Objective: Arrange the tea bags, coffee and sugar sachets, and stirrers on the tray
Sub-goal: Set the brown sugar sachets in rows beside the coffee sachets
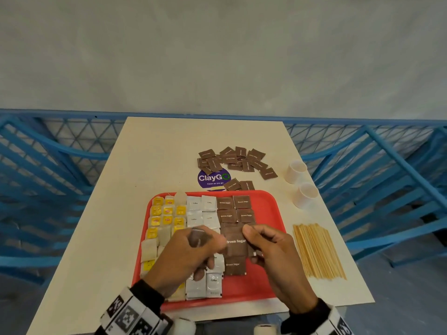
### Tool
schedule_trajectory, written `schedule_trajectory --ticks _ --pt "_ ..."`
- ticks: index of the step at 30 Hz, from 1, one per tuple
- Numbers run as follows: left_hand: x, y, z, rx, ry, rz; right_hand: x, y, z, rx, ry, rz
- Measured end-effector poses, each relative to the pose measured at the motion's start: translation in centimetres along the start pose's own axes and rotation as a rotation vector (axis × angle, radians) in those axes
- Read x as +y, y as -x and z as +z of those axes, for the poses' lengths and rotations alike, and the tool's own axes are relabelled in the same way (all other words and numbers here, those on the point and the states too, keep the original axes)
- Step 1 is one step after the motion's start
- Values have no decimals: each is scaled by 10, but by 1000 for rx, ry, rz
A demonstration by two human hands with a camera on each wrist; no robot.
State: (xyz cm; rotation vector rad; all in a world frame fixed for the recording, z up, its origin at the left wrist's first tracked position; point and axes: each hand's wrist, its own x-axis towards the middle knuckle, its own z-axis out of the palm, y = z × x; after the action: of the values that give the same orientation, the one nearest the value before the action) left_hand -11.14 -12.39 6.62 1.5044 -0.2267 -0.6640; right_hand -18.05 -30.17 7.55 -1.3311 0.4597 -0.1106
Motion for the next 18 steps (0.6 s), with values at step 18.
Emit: schedule_trajectory --ticks 18 --pt "-23 -15 5 135 -59 -73 30 -39 -64 92 347 -22"
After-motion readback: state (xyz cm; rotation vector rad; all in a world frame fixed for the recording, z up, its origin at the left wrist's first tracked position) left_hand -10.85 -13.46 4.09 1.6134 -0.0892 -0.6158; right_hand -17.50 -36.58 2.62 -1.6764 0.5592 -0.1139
